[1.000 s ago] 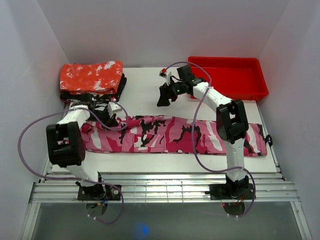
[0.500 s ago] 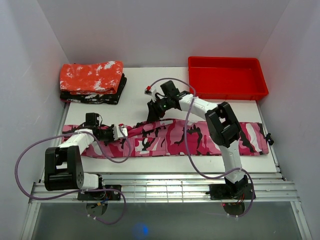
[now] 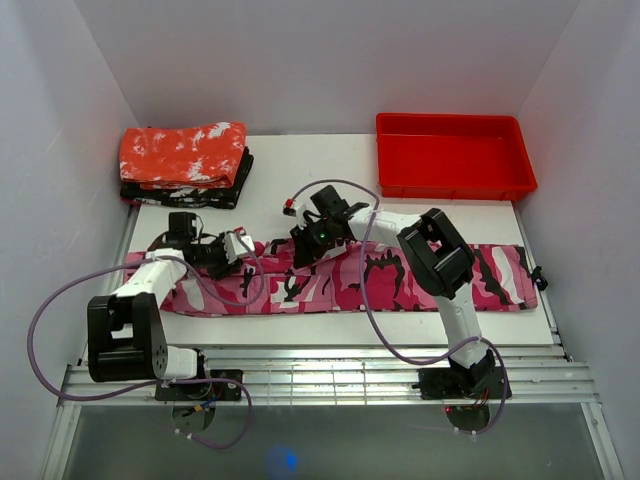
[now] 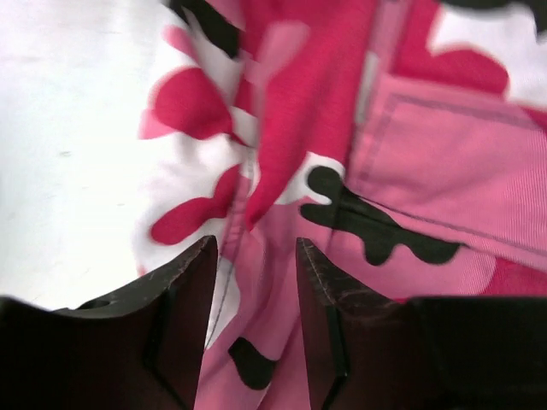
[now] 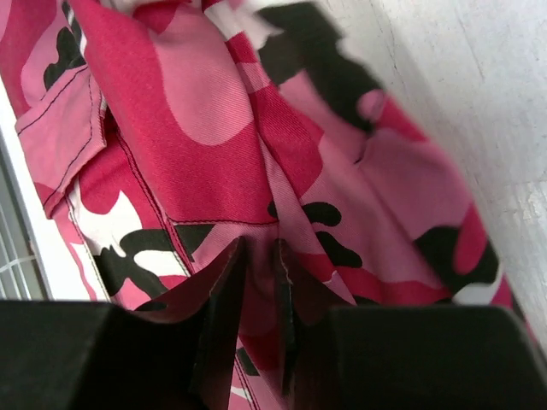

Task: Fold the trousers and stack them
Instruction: Fold the trousers

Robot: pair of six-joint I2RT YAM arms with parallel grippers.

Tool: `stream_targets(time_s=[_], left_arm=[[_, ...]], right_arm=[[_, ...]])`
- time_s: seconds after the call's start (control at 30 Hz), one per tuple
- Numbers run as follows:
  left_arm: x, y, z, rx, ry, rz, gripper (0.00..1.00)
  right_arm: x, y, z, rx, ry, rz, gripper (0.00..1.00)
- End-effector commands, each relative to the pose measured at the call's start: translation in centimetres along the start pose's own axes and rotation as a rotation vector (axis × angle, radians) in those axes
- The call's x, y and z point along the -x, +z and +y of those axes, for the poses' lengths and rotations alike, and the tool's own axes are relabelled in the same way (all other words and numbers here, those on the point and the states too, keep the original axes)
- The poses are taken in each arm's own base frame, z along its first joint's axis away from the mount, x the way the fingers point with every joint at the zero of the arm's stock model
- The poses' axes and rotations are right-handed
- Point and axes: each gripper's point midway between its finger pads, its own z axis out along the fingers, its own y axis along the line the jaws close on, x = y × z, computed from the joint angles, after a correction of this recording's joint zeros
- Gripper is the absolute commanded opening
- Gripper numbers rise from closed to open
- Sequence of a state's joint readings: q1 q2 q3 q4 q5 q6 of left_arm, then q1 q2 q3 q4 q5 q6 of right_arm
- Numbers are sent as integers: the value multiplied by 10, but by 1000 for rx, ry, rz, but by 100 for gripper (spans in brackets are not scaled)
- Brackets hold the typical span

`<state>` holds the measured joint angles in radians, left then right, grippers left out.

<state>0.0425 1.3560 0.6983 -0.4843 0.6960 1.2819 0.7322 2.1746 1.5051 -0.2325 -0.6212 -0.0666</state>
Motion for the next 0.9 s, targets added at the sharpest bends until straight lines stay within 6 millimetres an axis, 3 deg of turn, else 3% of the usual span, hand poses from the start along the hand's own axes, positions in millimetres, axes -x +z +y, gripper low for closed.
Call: stream_targets(time_s=[0.0, 0.13, 0.2, 0.3, 0.37, 0.53, 0.57, 0.67, 0.87], left_arm=[[47, -23, 29, 67, -152, -94, 55], [81, -37, 39, 69, -259, -156, 55], [98, -28, 38, 56, -307, -140, 53], [94, -11, 46, 74, -422, -54, 45], [96, 5, 41, 45, -455, -12, 41], [79, 40, 25, 41, -554, 123, 41], [75, 44, 23, 48, -563, 145, 41], [51, 55, 14, 92, -588, 255, 42], [6, 51, 11, 190, -568, 488, 52]], right_arm=[[-24, 5, -4, -71, 9, 36, 25], [-35, 10, -4, -71, 33, 29, 25], [-40, 13, -5, -70, 41, 28, 24], [-43, 17, -7, -72, 45, 27, 23], [-48, 18, -7, -74, 47, 31, 23], [-49, 19, -5, -83, 65, -10, 23], [-57, 19, -6, -91, 85, -6, 23], [-61, 18, -8, -111, 99, -28, 23], [-77, 21, -14, -141, 138, -12, 24]])
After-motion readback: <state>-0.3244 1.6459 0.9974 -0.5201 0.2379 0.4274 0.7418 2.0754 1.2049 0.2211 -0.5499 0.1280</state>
